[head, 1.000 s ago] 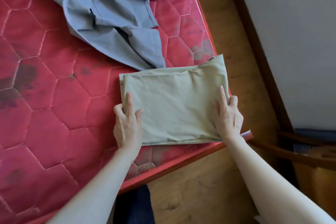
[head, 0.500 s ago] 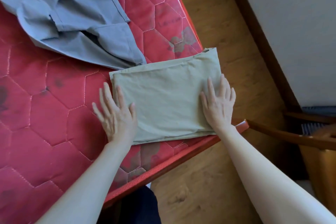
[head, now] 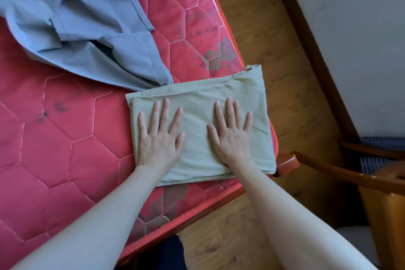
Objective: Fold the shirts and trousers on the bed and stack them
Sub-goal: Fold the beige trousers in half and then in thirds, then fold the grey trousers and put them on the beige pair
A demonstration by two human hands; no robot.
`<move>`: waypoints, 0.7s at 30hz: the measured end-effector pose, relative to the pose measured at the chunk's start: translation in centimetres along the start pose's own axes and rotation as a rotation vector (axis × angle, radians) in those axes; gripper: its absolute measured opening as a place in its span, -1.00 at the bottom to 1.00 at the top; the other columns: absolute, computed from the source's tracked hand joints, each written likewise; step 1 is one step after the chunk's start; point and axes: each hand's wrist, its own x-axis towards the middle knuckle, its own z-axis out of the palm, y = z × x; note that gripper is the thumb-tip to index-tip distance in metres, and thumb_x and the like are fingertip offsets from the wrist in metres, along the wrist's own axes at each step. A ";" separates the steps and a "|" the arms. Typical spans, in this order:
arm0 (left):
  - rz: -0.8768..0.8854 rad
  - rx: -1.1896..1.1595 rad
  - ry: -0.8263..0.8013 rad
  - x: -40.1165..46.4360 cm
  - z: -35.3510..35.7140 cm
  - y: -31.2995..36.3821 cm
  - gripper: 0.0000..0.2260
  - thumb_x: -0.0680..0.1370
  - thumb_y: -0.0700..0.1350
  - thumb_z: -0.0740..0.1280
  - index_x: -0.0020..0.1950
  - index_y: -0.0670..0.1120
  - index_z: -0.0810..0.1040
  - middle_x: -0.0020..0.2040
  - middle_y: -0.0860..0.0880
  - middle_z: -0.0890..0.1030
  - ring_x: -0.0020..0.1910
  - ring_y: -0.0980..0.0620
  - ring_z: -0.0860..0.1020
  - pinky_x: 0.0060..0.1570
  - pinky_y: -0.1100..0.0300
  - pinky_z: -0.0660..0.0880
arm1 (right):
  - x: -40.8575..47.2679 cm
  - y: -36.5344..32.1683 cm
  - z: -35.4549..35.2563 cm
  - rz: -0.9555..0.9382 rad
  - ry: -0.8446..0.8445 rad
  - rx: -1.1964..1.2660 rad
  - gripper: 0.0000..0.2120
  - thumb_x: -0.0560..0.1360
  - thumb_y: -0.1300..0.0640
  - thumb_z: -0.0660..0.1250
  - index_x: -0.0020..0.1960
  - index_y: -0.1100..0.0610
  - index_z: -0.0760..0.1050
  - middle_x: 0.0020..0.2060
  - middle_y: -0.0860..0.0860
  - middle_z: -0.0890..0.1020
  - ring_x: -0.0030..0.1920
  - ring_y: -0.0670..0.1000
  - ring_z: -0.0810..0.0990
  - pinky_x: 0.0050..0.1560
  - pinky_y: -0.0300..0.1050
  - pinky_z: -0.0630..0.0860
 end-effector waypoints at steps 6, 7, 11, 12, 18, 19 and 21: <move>0.044 -0.006 -0.053 0.6 -4.2 -4.4 -0.46 0.58 0.06 0.04 0.53 -0.11 0.24 0.56 -0.20 0.16 0.53 -0.20 0.15 0.41 -0.35 0.06 | -0.5 -4.3 -2.6 -0.031 0.017 0.125 -0.38 0.58 -0.18 0.07 0.56 0.07 0.12 0.54 0.17 0.13 0.55 0.16 0.08 0.45 0.37 0.04; 0.008 0.011 -0.046 1.0 -5.0 -6.0 -0.47 0.58 0.04 0.05 0.53 -0.12 0.23 0.55 -0.20 0.16 0.53 -0.21 0.16 0.41 -0.35 0.06 | 0.0 -5.6 -3.1 -0.056 0.030 0.137 -0.37 0.56 -0.18 0.15 0.54 0.08 0.17 0.53 0.17 0.17 0.53 0.17 0.13 0.44 0.38 0.08; -0.047 0.078 -0.023 3.8 -7.9 -12.7 -0.38 0.51 -0.14 0.32 0.55 -0.13 0.22 0.55 -0.22 0.17 0.51 -0.29 0.15 0.38 -0.37 0.08 | 3.6 -11.5 -4.7 -0.128 0.077 0.168 -0.31 0.48 -0.17 0.34 0.51 0.08 0.26 0.49 0.19 0.28 0.49 0.19 0.24 0.38 0.38 0.22; -0.041 0.088 -0.038 4.6 -8.4 -14.3 -0.31 0.46 -0.17 0.40 0.55 -0.14 0.22 0.55 -0.22 0.17 0.51 -0.29 0.15 0.38 -0.37 0.08 | 4.7 -12.9 -5.0 -0.154 0.080 0.179 -0.31 0.48 -0.18 0.32 0.52 0.06 0.24 0.50 0.19 0.25 0.50 0.19 0.22 0.40 0.36 0.20; -0.024 0.125 -0.236 9.2 -8.5 -22.5 -0.32 0.55 0.08 0.33 0.59 0.07 0.09 0.60 -0.01 -0.01 0.57 -0.12 -0.01 0.48 -0.17 -0.08 | 12.4 -19.7 -4.9 -0.161 -0.046 0.173 -0.04 0.38 -0.29 0.37 0.58 -0.06 -0.09 0.56 0.12 0.01 0.55 0.12 -0.02 0.47 0.20 -0.01; -0.002 0.114 -0.261 9.3 -8.1 -23.4 -0.38 0.56 0.09 0.31 0.57 0.09 0.14 0.60 0.01 0.02 0.57 -0.09 0.02 0.49 -0.14 -0.09 | 13.2 -20.3 -4.6 -0.152 -0.083 0.158 -0.02 0.38 -0.31 0.36 0.58 -0.07 -0.12 0.56 0.10 0.01 0.55 0.12 -0.04 0.47 0.17 0.00; 0.020 -0.007 -0.194 9.1 -7.4 -24.3 -0.49 0.56 -0.01 0.34 0.50 0.07 0.32 0.55 0.01 0.22 0.53 -0.04 0.18 0.50 -0.08 -0.05 | 14.1 -20.9 -3.9 -0.144 -0.105 0.140 -0.08 0.41 -0.36 0.29 0.58 -0.08 -0.11 0.57 0.06 -0.02 0.55 0.12 -0.09 0.49 0.16 -0.02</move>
